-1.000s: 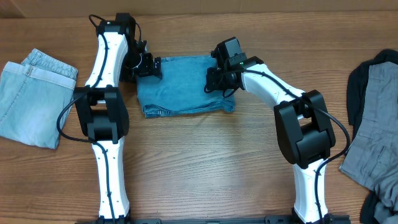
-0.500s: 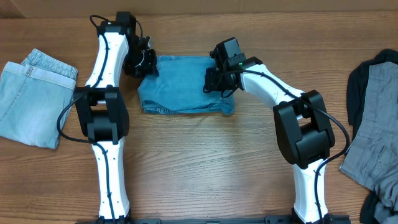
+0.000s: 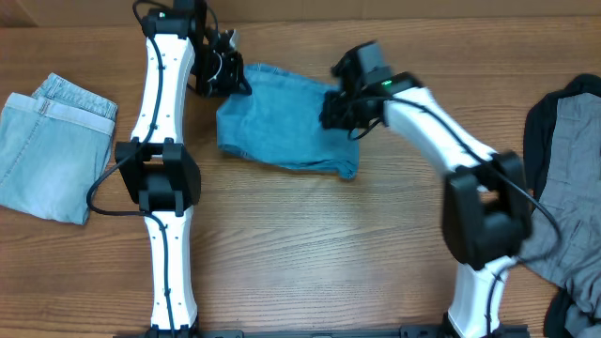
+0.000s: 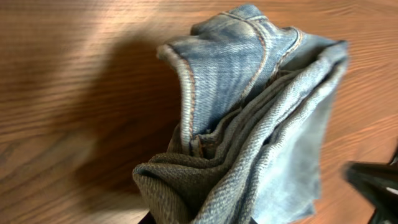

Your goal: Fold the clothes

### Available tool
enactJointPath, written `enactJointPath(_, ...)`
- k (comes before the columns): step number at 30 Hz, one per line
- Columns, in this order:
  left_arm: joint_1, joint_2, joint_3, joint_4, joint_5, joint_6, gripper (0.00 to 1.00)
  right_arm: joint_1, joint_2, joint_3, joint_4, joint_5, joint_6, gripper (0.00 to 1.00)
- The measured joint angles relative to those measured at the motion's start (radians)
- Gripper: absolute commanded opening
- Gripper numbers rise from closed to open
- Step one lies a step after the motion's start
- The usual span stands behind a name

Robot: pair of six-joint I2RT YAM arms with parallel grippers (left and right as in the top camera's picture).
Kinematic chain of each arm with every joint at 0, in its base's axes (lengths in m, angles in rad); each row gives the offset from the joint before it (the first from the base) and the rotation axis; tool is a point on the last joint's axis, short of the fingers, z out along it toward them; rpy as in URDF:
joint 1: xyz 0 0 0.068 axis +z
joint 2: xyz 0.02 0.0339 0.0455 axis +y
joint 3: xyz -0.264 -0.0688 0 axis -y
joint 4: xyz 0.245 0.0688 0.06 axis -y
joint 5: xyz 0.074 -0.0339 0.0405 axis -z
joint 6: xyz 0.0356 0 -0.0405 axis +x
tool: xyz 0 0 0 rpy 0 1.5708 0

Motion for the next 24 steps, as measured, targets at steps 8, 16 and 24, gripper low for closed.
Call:
enactJointPath(8, 0.020, 0.002, 0.285, -0.040, -0.021, -0.153, 0.04, -0.232, -0.211, 0.034, -0.317, 0.146, -0.002, 0.18)
enactJointPath(16, 0.244, -0.002, 0.460, -0.031, 0.006, -0.274, 0.04, -0.259, -0.211, 0.034, -0.402, 0.219, -0.073, 0.19)
enactJointPath(24, 0.483, -0.005, 0.460, 0.029, 0.089, -0.314, 0.04, -0.259, -0.211, 0.034, -0.447, 0.288, -0.129, 0.19)
